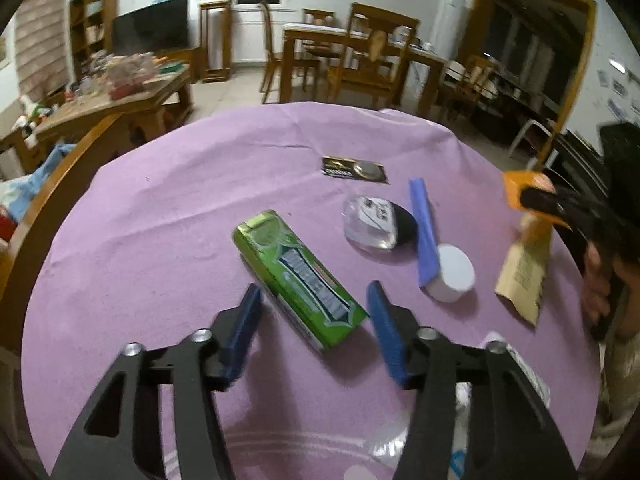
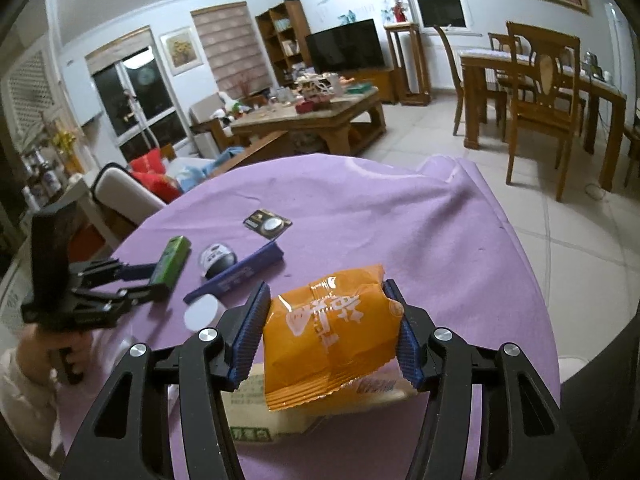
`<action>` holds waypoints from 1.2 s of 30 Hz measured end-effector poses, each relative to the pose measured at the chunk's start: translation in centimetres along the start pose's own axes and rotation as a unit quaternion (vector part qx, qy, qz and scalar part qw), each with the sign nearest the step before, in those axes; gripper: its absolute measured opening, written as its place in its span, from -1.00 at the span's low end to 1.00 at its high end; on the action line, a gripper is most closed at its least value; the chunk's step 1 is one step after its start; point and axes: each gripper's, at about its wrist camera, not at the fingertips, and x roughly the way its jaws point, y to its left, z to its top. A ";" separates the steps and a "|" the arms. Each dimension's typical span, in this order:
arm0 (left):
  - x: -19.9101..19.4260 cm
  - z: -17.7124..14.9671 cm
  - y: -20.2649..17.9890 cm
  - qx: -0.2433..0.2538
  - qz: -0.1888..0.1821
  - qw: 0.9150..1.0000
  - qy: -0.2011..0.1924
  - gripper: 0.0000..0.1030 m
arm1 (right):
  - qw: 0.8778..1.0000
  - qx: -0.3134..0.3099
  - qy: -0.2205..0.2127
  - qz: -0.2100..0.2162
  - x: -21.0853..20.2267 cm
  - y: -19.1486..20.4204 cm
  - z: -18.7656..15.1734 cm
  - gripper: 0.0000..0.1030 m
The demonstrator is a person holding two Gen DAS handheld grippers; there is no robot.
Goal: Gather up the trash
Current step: 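Move both tools back over the table and grasp the orange bag with the right tool, then grasp the green Doublemint gum pack with the left tool while the right tool lifts the orange bag, then carry the gum pack and orange bag to the bin while both tools open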
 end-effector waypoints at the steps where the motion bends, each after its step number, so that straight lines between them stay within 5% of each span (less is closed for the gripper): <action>1: 0.2 0.2 0.0 -0.009 0.008 1.000 -0.002 0.39 | 1.000 -0.002 0.000 0.000 -0.1 0.2 -0.1 0.11; 3: 0.6 0.7 0.1 -0.026 0.003 1.000 -0.002 0.36 | 1.000 0.000 0.004 0.005 -0.1 0.5 -0.5 0.11; 7: 0.9 1.2 -0.1 -0.025 0.041 0.999 -0.003 -0.24 | 1.000 0.002 0.006 0.010 0.0 1.2 -0.9 0.11; 10: 0.5 1.1 0.5 -0.037 0.046 0.998 -0.005 -0.38 | 1.000 0.005 -0.002 0.010 -0.2 1.3 -0.9 0.11; 16: -1.4 0.4 1.5 -0.075 0.001 0.997 -0.031 -0.40 | 0.998 0.032 -0.040 0.031 -3.2 -0.2 -0.5 0.10; 22: -5.0 2.0 -1.4 -0.063 -0.054 0.993 -0.088 -0.40 | 0.991 0.062 -0.115 0.031 -9.1 -2.4 0.2 0.10; 29: -6.3 4.6 -8.6 -0.004 -0.118 0.986 -0.118 -0.40 | 0.973 0.090 -0.212 -0.028 -17.4 -6.6 -0.9 0.10; 36: -4.2 7.1 -17.8 0.037 -0.204 0.971 -0.120 -0.40 | 0.940 0.143 -0.287 -0.112 -25.6 -12.9 -5.3 0.10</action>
